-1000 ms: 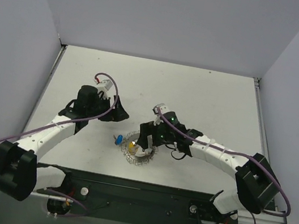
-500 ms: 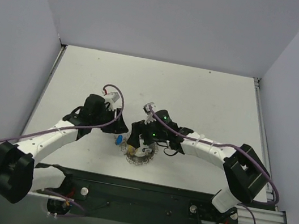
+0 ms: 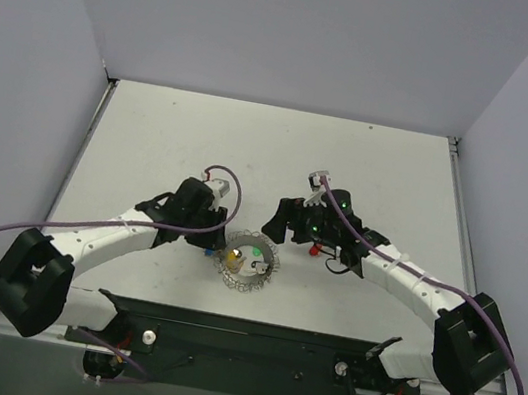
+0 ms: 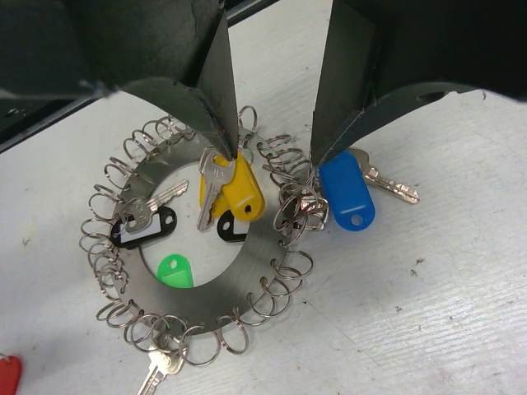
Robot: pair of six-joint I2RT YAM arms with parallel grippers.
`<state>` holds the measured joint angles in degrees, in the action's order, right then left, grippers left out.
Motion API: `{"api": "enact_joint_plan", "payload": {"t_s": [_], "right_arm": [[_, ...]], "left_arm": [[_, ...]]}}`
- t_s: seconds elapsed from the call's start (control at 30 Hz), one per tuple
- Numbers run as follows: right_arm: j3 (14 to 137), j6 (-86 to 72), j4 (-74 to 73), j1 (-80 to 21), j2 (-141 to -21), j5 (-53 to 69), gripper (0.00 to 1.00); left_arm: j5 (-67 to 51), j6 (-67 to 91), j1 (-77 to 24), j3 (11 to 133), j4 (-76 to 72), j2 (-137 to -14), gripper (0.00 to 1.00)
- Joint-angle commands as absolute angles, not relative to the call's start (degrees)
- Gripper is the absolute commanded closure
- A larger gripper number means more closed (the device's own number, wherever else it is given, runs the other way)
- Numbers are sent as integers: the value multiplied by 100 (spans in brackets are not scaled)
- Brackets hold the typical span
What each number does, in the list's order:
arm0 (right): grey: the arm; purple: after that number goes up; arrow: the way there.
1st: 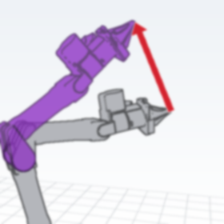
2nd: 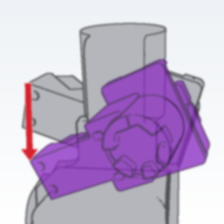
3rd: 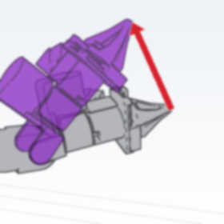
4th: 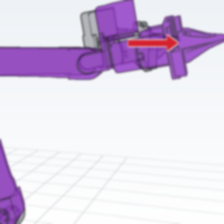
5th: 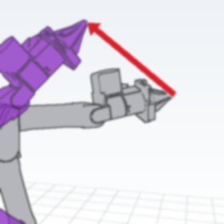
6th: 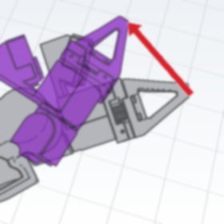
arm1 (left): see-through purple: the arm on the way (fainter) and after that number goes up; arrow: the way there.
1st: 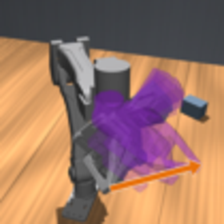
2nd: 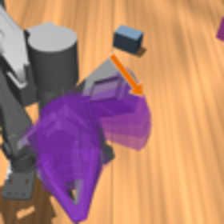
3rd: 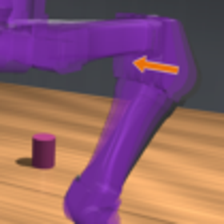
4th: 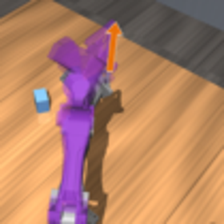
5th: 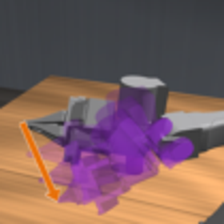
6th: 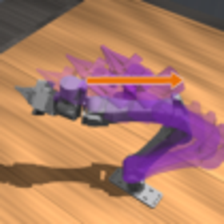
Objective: Put the keys on the keyring
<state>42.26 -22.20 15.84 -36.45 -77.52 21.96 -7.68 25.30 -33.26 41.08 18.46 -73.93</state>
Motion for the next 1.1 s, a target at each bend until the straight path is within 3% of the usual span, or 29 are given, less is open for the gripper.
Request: {"api": "enact_joint_plan", "payload": {"t_s": [0.0,0.73,1.07], "right_arm": [[4157,-2197,1512,-3577,-7418,2338,18],[4113,-2083,1231,-3533,-7233,2215,18],[4113,-2074,1222,-3533,-7181,2206,17]], "left_arm": [[-457,2347,-3454,4324,1547,-7549,50],[185,2127,-3779,4394,967,-8173,51],[61,2136,-3832,4254,633,-8473,62]]}}
